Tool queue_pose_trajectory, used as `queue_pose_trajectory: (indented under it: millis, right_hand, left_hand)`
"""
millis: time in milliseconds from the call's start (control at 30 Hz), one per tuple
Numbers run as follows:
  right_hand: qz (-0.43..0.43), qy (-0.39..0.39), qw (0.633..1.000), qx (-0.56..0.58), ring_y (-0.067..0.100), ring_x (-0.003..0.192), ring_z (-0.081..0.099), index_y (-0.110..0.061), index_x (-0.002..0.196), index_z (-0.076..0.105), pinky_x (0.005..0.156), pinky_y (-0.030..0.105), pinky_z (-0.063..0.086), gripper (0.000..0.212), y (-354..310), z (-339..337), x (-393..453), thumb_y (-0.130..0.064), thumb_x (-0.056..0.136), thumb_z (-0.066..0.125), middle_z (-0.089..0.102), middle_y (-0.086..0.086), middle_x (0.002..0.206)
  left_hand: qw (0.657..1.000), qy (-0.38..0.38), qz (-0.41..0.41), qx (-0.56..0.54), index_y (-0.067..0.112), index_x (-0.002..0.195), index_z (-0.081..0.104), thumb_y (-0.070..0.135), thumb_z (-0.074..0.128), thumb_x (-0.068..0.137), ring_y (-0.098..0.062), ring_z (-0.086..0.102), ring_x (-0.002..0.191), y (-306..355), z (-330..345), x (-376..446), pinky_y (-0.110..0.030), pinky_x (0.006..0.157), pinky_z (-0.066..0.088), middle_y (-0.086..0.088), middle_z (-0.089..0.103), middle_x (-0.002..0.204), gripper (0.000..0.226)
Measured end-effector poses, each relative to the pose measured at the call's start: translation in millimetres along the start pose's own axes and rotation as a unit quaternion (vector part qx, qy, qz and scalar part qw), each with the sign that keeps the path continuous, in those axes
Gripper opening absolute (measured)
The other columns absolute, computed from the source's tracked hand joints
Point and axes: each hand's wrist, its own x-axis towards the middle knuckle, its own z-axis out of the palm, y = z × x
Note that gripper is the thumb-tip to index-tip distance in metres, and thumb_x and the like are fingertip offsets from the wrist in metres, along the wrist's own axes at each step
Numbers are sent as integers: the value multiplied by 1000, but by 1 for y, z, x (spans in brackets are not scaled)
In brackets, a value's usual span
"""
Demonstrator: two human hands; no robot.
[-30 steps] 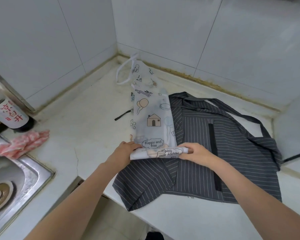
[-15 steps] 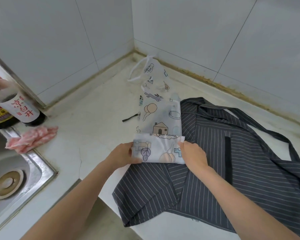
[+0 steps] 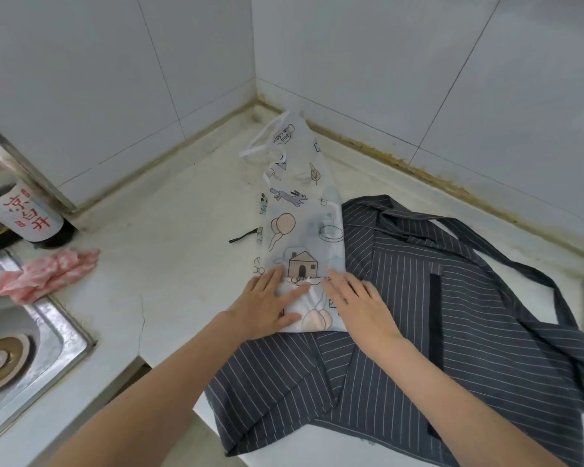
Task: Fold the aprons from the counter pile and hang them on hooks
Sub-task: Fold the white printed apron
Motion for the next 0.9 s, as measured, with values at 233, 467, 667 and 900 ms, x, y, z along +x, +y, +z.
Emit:
queue_pose_trajectory:
  millis: [233, 467, 667, 900]
  right_hand:
    - [35, -202, 918, 340, 9, 144, 7, -18, 149, 22, 113, 16, 5, 82, 23, -18, 5, 23, 79, 34, 14, -9, 155]
    - [283, -57, 830, 477, 26, 112, 59, 0, 116, 62, 103, 36, 43, 30, 31, -39, 60, -7, 95, 42, 63, 15, 120]
    - [408, -71, 648, 639, 19, 72, 56, 1, 101, 59, 61, 27, 49, 15, 19, -30, 108, -7, 89, 55, 63, 15, 87]
    - [442, -67, 719, 532, 21, 81, 54, 1, 98, 64, 66, 28, 46, 22, 16, -21, 118, -13, 82, 70, 60, 12, 94]
  left_hand:
    - [978, 42, -119, -168, 37, 144, 26, 71, 13, 79, -35, 27, 132, -7, -6, 11, -42, 108, 29, -9, 24, 147, 75]
    - [888, 196, -283, -304, 9, 134, 42, 28, 57, 92, -36, 40, 117, -28, -33, 26, -36, 97, 35, -16, 38, 133, 48]
    - [726, 159, -383, -548, 3, 116, 44, 29, 66, 87, -28, 56, 96, -57, -50, 46, -32, 79, 43, -7, 54, 100, 45]
    - [709, 142, -338, -602, 15, 59, 52, 17, 77, 76, -20, 49, 62, -80, -38, 50, -25, 63, 40, 1, 51, 61, 31]
